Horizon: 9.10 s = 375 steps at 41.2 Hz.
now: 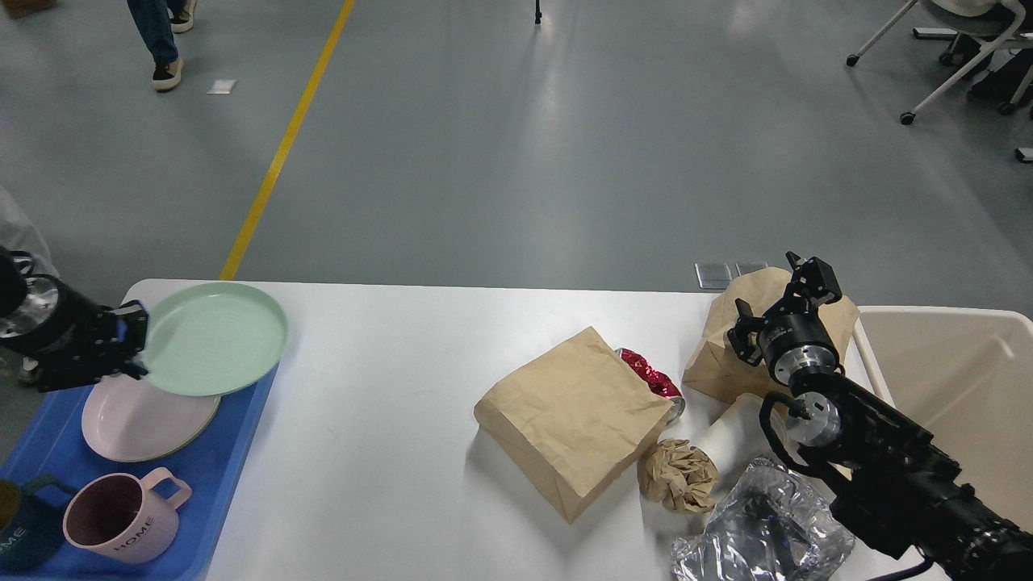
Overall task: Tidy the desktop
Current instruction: 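Lift the green plate and stack it onto the pink plate, then open the left gripper and raise it off the plates, then raise the right gripper and move it above the brown paper bag, then grasp the top of the brown paper bag with the right gripper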
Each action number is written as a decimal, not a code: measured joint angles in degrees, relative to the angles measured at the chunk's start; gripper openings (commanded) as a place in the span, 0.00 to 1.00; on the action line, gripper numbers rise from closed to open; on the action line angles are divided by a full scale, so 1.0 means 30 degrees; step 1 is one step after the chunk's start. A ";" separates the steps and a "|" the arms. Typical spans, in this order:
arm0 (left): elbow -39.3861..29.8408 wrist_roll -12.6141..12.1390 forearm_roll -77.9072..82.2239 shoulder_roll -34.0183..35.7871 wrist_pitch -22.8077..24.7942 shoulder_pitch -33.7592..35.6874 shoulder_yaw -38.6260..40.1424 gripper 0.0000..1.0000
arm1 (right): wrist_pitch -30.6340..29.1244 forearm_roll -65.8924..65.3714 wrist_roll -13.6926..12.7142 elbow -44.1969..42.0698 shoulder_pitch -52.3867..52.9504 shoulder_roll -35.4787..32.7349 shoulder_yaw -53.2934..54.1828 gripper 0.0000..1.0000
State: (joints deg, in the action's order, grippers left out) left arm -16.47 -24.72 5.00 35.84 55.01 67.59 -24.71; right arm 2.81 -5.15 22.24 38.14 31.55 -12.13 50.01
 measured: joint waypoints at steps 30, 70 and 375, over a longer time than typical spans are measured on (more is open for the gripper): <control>0.0535 0.0073 0.0202 0.0734 -0.4141 -0.3200 0.0082 0.02 | 0.0000 -0.0003 0.0000 0.0000 0.0000 0.0000 0.0000 1.00; 0.0342 0.0267 -0.0144 -0.0280 -1.0592 -0.4601 0.3244 0.93 | 0.0000 0.0001 0.0000 0.0000 0.0000 0.0000 0.0000 1.00; 0.0276 1.0877 -0.4159 -0.7562 -0.3891 -1.0812 2.8569 0.96 | -0.4964 0.2119 -0.6153 -0.2521 1.1454 -0.2348 -3.5924 0.27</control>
State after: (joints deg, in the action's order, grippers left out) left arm -15.64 7.91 -7.47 13.15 43.33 35.15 60.99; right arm -12.08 1.21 3.78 30.58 65.92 -19.17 -57.76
